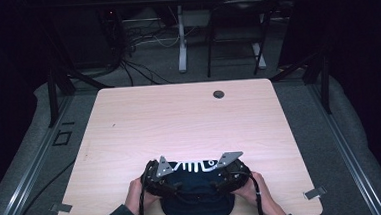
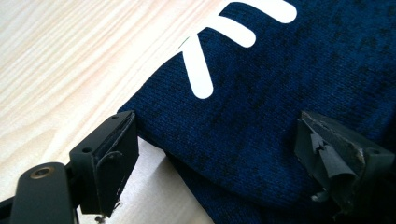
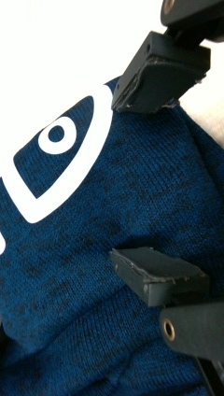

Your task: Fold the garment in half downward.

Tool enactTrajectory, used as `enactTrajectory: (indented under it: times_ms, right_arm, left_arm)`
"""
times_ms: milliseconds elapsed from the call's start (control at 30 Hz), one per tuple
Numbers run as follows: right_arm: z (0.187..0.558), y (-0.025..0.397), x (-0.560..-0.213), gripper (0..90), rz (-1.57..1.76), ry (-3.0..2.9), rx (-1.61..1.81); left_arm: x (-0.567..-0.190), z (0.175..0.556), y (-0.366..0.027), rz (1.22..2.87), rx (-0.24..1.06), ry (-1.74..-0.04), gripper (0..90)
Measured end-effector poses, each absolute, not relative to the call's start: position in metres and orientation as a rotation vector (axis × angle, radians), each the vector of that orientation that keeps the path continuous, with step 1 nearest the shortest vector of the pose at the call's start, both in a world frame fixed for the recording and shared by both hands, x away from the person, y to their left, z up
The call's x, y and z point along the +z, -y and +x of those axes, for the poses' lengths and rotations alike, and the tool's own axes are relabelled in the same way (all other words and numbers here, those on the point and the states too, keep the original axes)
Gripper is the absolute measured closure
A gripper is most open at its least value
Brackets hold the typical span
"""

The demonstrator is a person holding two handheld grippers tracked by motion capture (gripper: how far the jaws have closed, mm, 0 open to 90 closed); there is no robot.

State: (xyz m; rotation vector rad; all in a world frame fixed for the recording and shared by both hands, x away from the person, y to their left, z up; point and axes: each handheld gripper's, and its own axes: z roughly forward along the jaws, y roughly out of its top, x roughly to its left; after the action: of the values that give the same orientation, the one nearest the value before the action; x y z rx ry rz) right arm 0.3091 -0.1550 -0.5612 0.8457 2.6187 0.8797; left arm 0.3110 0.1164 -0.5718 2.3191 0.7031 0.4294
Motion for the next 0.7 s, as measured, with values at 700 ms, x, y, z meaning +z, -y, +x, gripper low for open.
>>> enactTrajectory:
  times_ms: [700]
  right_arm:
    - [0.3159, 0.1618, -0.5546, 9.2, 0.922, -2.58, 0.949]
  left_arm:
    - [-0.5649, 0.3186, -0.12, 2.259, 0.401, -0.773, 2.9]
